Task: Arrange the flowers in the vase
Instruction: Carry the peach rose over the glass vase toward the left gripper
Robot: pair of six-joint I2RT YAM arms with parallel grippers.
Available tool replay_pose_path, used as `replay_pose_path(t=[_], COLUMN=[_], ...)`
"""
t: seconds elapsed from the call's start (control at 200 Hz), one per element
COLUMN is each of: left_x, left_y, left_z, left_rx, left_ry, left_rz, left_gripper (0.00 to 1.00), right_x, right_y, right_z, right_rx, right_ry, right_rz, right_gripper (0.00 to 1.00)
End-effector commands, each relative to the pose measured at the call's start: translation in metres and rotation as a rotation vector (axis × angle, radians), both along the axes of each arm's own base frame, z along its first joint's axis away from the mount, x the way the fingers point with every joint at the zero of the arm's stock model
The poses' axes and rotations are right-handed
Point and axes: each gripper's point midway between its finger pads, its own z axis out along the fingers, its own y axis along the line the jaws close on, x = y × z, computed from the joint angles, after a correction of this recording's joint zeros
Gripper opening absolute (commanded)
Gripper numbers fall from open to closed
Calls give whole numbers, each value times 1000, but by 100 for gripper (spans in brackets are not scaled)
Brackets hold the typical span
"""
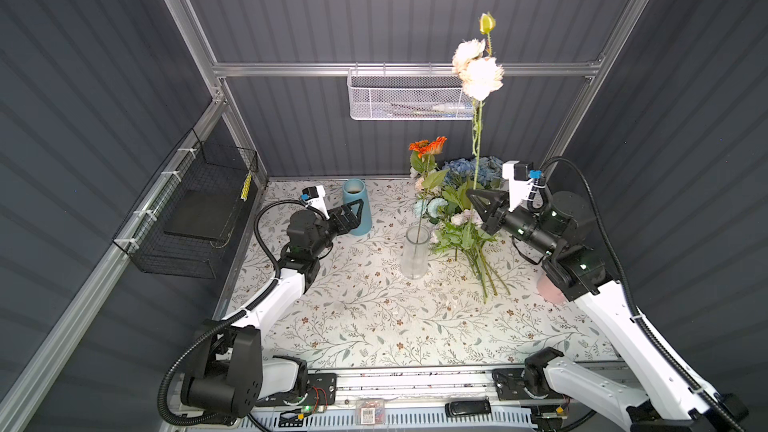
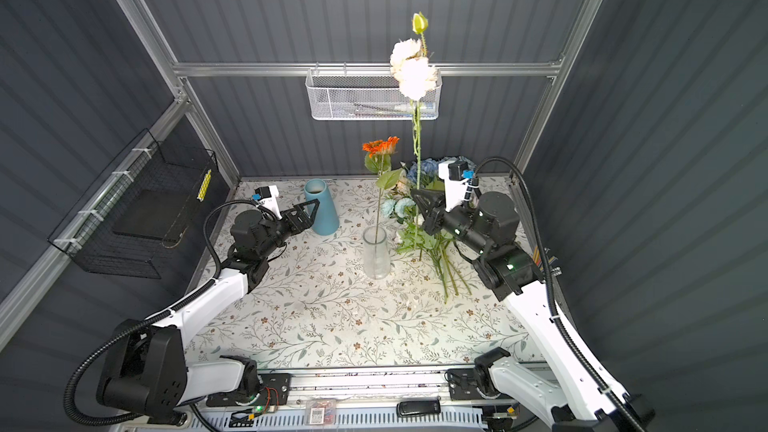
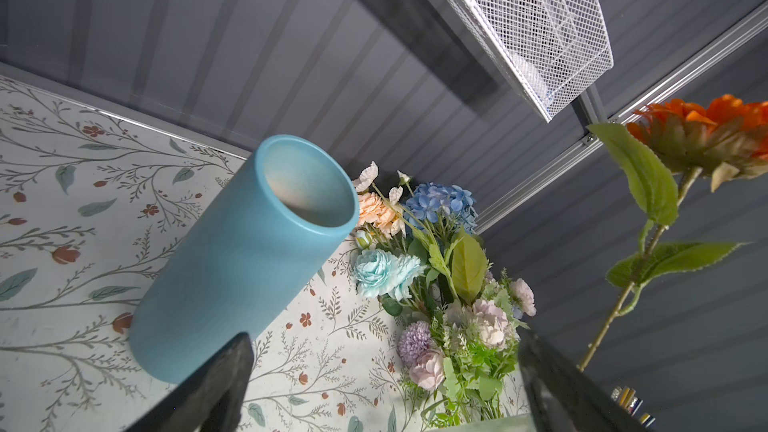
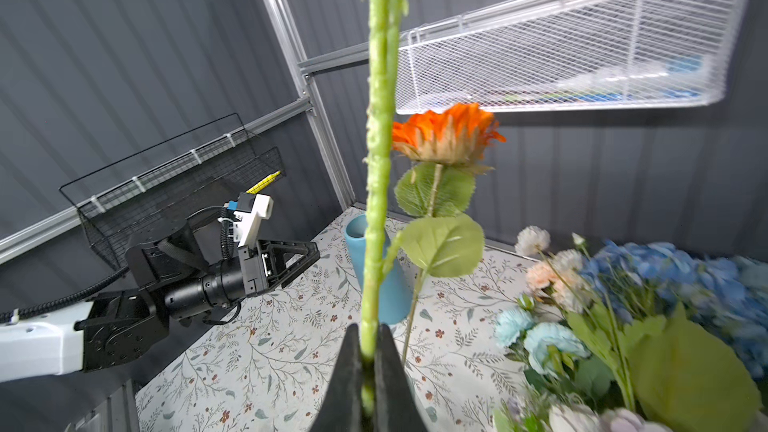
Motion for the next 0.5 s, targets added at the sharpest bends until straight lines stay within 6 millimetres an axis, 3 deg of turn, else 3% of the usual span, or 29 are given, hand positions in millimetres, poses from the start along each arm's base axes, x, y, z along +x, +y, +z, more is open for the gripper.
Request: replay_pose_path(t=[0.0, 0.06, 0.08, 0.25, 0.495], left_x=[-8, -10, -10, -14, -26], left_y=[-1, -1, -1, 0, -10], left_z=[17, 17, 17, 18, 22], left_rx=[-43, -39, -39, -25, 7], left_ry=[-39, -41, -42, -41, -82], left_rz=[-30, -35, -36, -37, -116], left_gripper=[99, 99, 99, 99, 99], right_x=[-5, -7, 1, 7, 14], right_y=[24, 34, 42, 78, 110], right_z=[35, 45, 38, 36, 12], right_rx=[12, 20, 9, -3, -12], right_ry=[-159, -202, -190, -273, -412], right_rz=[73, 97, 104, 157, 170], right_gripper=[0, 0, 0, 0, 0])
